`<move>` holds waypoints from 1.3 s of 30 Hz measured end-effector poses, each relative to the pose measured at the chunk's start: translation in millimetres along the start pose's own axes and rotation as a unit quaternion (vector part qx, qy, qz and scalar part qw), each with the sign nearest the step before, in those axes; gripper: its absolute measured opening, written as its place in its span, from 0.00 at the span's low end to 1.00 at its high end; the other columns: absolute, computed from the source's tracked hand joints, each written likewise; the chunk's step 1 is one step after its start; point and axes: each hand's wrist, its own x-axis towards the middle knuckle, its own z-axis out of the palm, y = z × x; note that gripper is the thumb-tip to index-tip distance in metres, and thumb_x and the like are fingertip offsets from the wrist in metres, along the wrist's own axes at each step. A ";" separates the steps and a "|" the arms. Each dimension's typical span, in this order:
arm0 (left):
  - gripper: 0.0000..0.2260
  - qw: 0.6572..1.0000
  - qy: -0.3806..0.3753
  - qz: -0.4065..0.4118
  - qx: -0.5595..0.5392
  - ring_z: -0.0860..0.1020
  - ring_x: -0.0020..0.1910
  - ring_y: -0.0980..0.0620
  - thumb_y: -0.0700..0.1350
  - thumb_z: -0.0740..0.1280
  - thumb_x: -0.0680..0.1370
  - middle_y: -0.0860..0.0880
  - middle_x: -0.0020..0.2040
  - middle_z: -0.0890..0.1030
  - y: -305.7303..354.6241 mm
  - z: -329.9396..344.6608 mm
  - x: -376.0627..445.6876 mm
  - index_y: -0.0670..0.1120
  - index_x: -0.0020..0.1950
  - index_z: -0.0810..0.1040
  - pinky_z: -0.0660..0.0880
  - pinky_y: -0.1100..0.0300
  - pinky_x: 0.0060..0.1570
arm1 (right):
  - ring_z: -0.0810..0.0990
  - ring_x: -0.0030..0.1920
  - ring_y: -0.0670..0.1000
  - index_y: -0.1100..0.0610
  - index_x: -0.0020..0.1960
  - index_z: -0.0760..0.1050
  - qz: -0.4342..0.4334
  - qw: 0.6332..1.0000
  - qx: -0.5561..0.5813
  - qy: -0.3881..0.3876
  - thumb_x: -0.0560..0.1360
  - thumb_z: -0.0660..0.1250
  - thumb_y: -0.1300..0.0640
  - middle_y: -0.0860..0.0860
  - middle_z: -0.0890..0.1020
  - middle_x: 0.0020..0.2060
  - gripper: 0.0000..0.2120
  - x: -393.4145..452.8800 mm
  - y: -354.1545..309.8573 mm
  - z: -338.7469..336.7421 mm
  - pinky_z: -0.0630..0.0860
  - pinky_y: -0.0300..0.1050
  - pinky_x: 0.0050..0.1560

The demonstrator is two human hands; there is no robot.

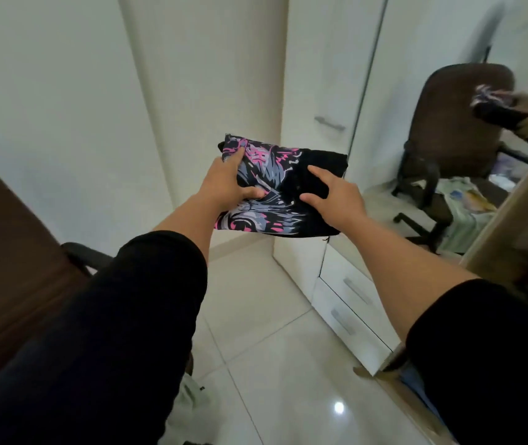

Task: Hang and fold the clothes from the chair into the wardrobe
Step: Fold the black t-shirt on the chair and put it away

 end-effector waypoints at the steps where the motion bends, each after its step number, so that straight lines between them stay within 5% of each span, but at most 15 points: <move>1: 0.48 1.000 -0.015 0.018 -0.003 0.64 0.71 0.42 0.56 0.76 0.66 0.42 0.70 0.66 8.5 7.2 4.0 0.50 0.78 0.53 0.61 0.52 0.70 | 0.72 0.65 0.55 0.42 0.72 0.63 0.019 1.000 -0.010 0.012 0.74 0.67 0.46 0.49 0.74 0.67 0.28 -6.3 7.2 -6.2 0.69 0.47 0.63; 17: 0.47 0.923 -0.264 0.272 -0.070 0.60 0.74 0.43 0.54 0.75 0.68 0.43 0.75 0.61 194.1 176.0 -21.3 0.50 0.78 0.50 0.58 0.54 0.71 | 0.71 0.65 0.57 0.40 0.73 0.59 0.340 0.914 -0.146 0.167 0.75 0.65 0.45 0.52 0.74 0.67 0.29 -170.6 119.4 -133.6 0.72 0.52 0.60; 26: 0.49 0.892 -0.333 0.301 -0.057 0.61 0.73 0.43 0.57 0.76 0.66 0.43 0.74 0.62 293.7 304.5 -31.9 0.53 0.78 0.49 0.59 0.51 0.71 | 0.78 0.56 0.56 0.39 0.73 0.58 0.424 0.873 -0.161 0.179 0.75 0.65 0.43 0.54 0.76 0.64 0.29 -214.2 233.9 -190.8 0.78 0.51 0.54; 35: 0.49 0.874 -0.396 0.281 -0.008 0.62 0.72 0.38 0.56 0.75 0.67 0.37 0.73 0.59 343.0 463.3 -12.4 0.55 0.78 0.46 0.62 0.50 0.70 | 0.78 0.55 0.58 0.44 0.74 0.59 0.460 0.864 -0.150 0.138 0.76 0.64 0.43 0.58 0.78 0.60 0.29 -212.5 392.8 -197.0 0.74 0.49 0.55; 39: 0.48 0.860 -0.431 0.272 0.001 0.59 0.73 0.38 0.54 0.75 0.68 0.36 0.74 0.56 345.7 540.3 -1.4 0.54 0.78 0.46 0.61 0.51 0.70 | 0.74 0.62 0.58 0.45 0.75 0.59 0.485 0.859 -0.110 0.123 0.76 0.65 0.46 0.58 0.72 0.67 0.29 -207.0 465.7 -181.9 0.72 0.46 0.58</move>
